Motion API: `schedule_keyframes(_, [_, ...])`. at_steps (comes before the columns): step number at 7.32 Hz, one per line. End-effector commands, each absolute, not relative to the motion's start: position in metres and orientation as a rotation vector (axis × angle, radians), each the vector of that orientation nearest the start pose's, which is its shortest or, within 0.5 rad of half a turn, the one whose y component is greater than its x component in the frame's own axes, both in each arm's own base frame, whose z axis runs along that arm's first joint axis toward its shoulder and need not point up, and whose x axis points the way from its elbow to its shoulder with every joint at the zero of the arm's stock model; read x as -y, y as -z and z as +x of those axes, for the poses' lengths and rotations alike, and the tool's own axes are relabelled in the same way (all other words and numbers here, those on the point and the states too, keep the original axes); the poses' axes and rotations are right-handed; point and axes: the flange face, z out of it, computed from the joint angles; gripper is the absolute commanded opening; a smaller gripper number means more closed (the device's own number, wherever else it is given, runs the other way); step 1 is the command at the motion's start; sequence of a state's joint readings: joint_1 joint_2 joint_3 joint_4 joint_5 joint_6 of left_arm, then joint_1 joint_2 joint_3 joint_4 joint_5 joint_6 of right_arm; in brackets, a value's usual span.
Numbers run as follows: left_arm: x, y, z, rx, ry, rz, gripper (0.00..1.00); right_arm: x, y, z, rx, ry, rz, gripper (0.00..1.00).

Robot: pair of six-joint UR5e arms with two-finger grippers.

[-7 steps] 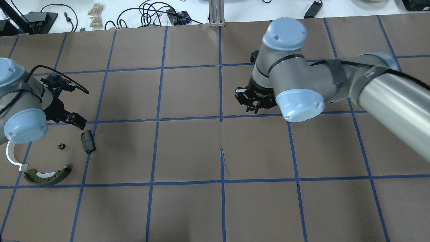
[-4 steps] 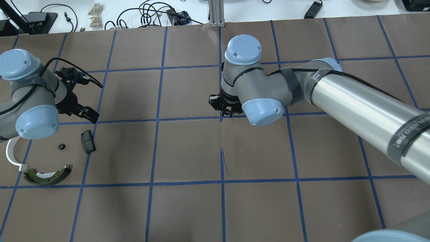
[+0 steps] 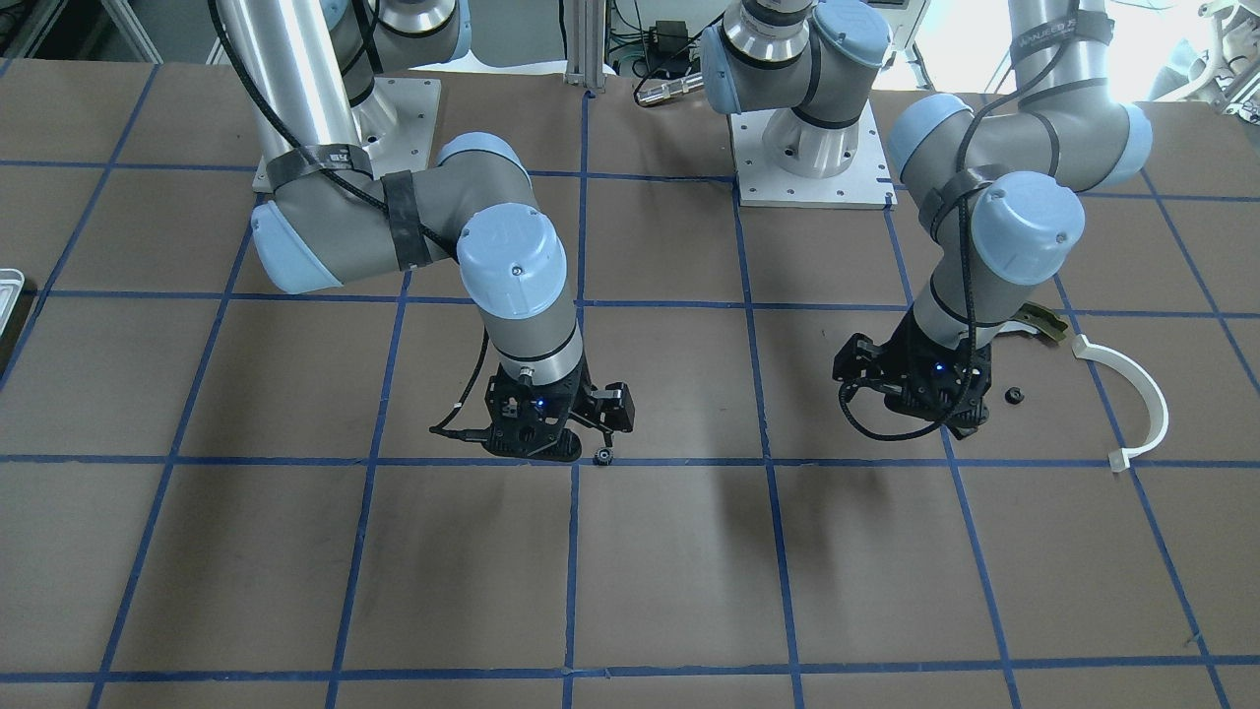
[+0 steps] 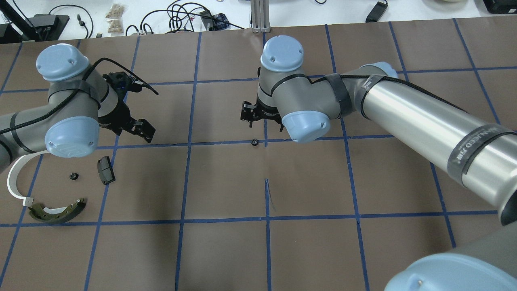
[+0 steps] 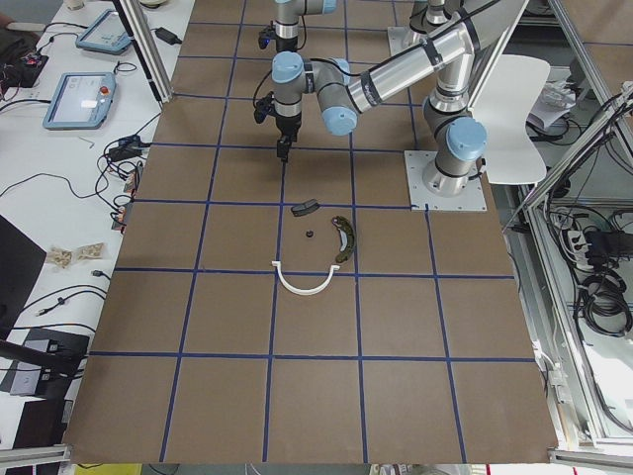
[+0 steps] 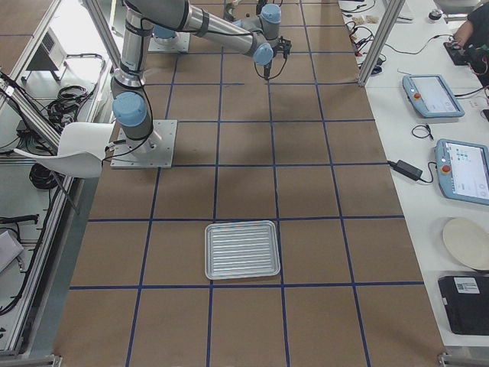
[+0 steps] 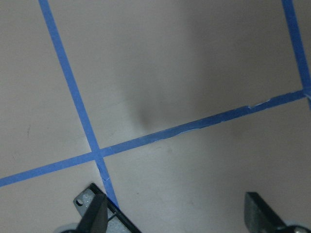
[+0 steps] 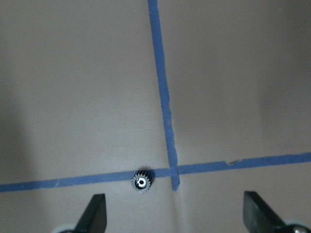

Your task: Place bearing gear from tray to pile

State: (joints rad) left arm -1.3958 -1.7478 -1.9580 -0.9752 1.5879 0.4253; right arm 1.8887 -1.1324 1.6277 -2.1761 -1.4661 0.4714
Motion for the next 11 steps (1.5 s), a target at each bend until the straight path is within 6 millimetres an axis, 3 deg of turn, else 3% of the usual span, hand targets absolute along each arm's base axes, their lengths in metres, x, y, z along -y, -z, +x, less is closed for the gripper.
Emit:
schedule_keyframes(1, [0.533, -0.287, -0.103, -3.111, 0.087, 0.263, 1.00, 0.581, -0.379, 0.273, -3.022, 0.059, 0.239, 1.00])
schedule_keyframes(3, [0.556, -0.288, -0.169, -3.160, 0.127, 0.213, 1.00, 0.555, -0.480, 0.187, -3.043, 0.040, 0.227, 1.00])
schedule_keyframes(4, [0.560, -0.279, -0.213, -3.168, 0.118, 0.175, 1.00, 0.531, -0.512, 0.154, -3.069, 0.035, 0.223, 1.00])
schedule_keyframes(5, [0.561, -0.269, -0.253, -3.170, 0.108, 0.111, 1.00, 0.514, -0.524, 0.145, -3.093, 0.031, 0.185, 1.00])
schedule_keyframes(7, [0.544, -0.228, -0.315, -3.166, 0.023, -0.040, 1.00, 0.490, -0.484, 0.144, -3.089, -0.087, 0.166, 1.00])
schedule_keyframes(8, [0.533, -0.213, -0.339, -3.162, 0.016, -0.041, 1.00, 0.482, -0.486, 0.142, -3.093, 0.073, 0.150, 1.00])
schedule_keyframes(11, [0.532, -0.179, -0.348, -3.094, 0.000, -0.130, 1.00, 0.486, -0.496, 0.134, -3.165, 0.180, 0.125, 1.00])
